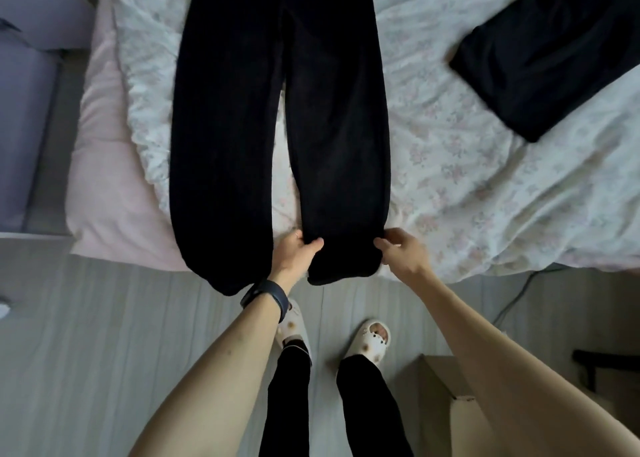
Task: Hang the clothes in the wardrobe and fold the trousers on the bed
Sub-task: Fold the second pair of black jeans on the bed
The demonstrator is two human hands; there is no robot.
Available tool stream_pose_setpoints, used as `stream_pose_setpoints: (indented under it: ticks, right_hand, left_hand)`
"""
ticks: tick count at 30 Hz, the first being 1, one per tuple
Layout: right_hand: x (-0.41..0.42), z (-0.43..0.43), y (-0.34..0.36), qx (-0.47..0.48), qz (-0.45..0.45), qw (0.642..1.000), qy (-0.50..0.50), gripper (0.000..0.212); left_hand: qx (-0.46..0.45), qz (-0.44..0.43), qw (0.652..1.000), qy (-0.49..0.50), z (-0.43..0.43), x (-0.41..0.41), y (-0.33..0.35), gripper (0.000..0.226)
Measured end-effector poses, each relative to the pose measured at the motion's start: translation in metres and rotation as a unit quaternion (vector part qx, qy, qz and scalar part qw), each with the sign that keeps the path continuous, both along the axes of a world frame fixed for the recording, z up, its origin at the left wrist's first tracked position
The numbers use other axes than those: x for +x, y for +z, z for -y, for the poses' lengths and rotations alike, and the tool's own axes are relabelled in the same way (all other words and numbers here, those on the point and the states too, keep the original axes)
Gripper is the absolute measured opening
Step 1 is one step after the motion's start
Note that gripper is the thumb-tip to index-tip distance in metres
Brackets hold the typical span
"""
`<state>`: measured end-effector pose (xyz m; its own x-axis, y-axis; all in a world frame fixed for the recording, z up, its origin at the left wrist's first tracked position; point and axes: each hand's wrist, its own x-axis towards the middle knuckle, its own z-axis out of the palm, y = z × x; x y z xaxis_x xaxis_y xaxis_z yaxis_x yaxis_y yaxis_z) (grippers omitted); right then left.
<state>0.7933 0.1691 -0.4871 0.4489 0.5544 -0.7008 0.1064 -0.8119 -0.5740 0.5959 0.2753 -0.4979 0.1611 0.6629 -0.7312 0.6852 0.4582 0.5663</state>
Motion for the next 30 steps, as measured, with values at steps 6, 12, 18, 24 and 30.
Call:
stream_pose_setpoints:
  ticks: [6, 12, 18, 24, 30]
  right_hand:
    - [0.013, 0.032, -0.005, -0.001, 0.075, 0.991, 0.111, 0.014]
    - [0.006, 0.026, -0.006, -0.069, 0.065, 0.987, 0.126, 0.024]
    - [0.019, 0.027, -0.008, -0.105, 0.145, 0.965, 0.191, 0.020]
    - [0.018, 0.022, -0.009, -0.014, 0.127, 0.984, 0.124, 0.010]
    - [0.022, 0.036, 0.001, 0.023, 0.099, 0.991, 0.083, 0.018]
  left_hand:
    - [-0.012, -0.003, 0.998, -0.062, 0.042, -0.033, -0.014, 0.018]
    - [0.066, -0.102, 0.993, -0.001, 0.061, -0.019, -0.004, 0.020]
    - [0.074, -0.074, 0.993, 0.048, 0.075, -0.006, -0.005, 0.017]
    - [0.026, -0.029, 0.999, 0.031, 0.048, 0.002, -0.012, 0.027]
    - [-0.065, 0.119, 0.988, 0.070, 0.045, -0.017, 0.011, 0.046]
